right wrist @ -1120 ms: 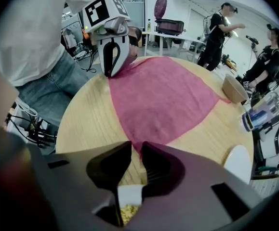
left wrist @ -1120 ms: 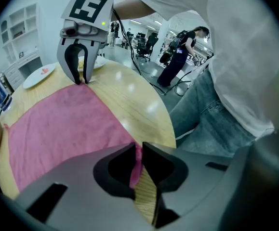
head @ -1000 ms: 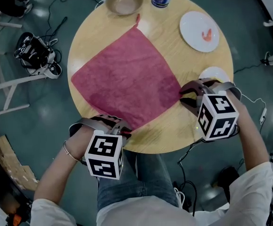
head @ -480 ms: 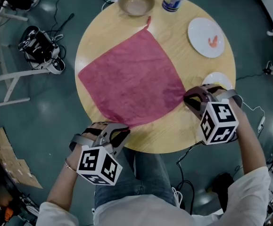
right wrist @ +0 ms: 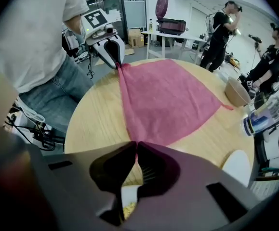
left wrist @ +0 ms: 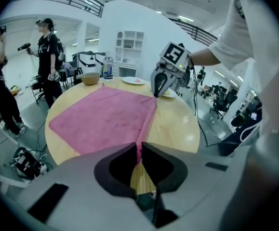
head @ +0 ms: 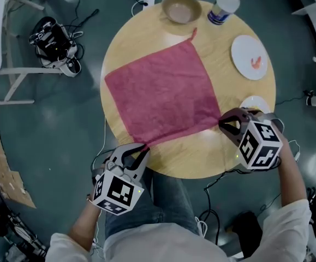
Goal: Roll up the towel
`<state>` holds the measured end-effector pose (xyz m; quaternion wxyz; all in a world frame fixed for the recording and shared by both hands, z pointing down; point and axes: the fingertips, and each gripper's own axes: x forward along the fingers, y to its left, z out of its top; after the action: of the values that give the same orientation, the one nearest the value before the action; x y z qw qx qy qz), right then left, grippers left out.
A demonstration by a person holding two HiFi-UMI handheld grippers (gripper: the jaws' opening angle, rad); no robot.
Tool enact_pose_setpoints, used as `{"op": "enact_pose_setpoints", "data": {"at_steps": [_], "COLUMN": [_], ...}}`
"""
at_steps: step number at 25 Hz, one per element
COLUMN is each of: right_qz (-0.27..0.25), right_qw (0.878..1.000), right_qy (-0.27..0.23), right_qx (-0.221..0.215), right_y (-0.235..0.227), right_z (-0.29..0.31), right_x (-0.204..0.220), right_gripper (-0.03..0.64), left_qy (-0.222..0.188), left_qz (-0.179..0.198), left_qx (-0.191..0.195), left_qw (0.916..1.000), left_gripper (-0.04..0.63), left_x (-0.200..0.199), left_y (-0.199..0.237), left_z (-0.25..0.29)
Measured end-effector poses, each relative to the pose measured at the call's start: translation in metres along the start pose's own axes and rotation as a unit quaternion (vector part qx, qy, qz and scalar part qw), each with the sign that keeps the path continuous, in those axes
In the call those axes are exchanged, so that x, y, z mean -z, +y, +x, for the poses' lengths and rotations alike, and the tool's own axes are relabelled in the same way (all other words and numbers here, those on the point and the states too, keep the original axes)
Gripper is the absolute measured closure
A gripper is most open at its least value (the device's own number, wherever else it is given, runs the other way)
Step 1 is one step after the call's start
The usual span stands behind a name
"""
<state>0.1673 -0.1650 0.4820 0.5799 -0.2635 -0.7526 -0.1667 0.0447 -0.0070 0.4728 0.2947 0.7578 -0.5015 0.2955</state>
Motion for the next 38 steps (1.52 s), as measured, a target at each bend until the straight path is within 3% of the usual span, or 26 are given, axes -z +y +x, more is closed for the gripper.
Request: {"op": "enact_pose_setpoints", "data": {"at_steps": [8, 11, 20, 31, 38], "right_qz": [0.013, 0.023, 0.035, 0.050, 0.050], "right_qw": [0.999, 0.997, 0.991, 0.992, 0.996], "right_qy": [0.017, 0.019, 0.033, 0.023, 0.018], "right_qx": [-0.042, -0.067, -0.125, -0.110, -0.068], "right_y": [-0.021, -0.022, 0.007, -0.027, -0.043], "right_z": [-0.008, -0.013, -0.013, 0.002, 0.008], "right_x": [-0.016, -0.018, -0.009, -0.015, -0.012], "right_gripper": [0.600, 0.601, 0.601, 0.600, 0.568], "left_qy": [-0.009, -0.004, 0.028, 0.042, 0.041], "left_qz": [-0.110, -0.131, -0.154, -0.188, -0.178], "left_qx": [0.009, 0.016, 0.050, 0.019, -0.019], "left_qw": [0.9939, 0.9913, 0.9864, 0.9811, 0.9830], "left_gripper": [0.557, 0.557, 0.558, 0.557, 0.515], "left_x": [-0.012, -0.018, -0.003, -0.001, 0.001], "left_y": [0.021, 0.019, 0.000, 0.041, 0.054], "left_z": [-0.009, -0.013, -0.010, 0.003, 0.007]}}
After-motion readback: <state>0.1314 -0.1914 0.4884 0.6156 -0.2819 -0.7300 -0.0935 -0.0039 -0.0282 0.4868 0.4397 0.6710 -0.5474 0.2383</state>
